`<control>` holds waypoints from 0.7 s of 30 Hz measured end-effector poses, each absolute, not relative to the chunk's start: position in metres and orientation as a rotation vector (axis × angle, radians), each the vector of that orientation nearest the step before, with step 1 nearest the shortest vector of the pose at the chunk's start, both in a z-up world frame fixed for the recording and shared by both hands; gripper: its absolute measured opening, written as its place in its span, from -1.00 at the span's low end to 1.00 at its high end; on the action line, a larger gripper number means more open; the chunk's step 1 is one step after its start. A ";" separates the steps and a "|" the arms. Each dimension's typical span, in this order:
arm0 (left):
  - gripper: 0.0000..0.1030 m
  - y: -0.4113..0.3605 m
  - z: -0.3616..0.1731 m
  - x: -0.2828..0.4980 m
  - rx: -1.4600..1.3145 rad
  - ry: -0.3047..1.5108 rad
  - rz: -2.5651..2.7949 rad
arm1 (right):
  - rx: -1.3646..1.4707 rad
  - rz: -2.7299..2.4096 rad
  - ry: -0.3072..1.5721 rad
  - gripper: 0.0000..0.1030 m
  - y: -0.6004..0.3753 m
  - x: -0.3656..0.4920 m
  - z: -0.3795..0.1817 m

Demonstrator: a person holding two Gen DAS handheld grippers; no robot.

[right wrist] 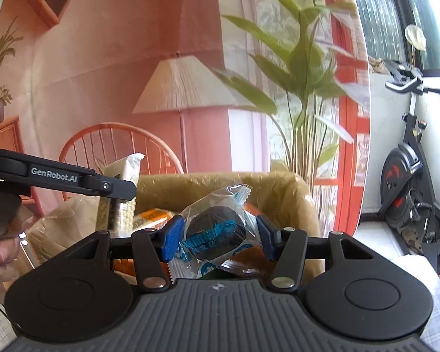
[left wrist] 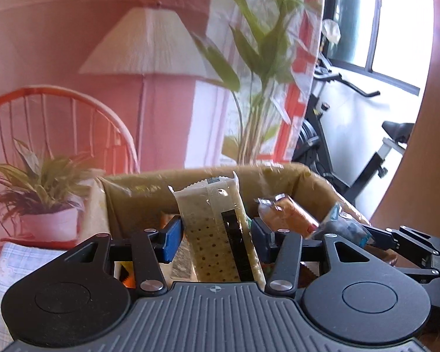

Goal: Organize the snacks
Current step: 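Carry both snacks over the box and open both tools to drop them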

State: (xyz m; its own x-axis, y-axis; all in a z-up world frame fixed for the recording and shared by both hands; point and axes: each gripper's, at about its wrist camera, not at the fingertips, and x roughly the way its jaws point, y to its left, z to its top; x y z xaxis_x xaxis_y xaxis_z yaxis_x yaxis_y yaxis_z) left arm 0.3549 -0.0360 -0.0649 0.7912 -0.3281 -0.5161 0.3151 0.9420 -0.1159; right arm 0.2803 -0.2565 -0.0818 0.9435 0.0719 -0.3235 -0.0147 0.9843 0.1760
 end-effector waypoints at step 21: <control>0.22 -0.016 -0.049 0.313 -0.019 0.519 -0.353 | 0.198 0.015 0.304 0.23 -0.250 0.246 -0.073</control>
State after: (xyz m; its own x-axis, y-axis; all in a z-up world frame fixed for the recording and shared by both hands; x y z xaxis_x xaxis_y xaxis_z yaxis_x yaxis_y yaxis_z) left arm 0.3130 -0.0158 -0.0486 0.8093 -0.3348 -0.4827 0.3253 0.9396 -0.1062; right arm 0.2456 -0.2505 -0.0727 0.9541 0.0443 -0.2961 0.0152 0.9805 0.1957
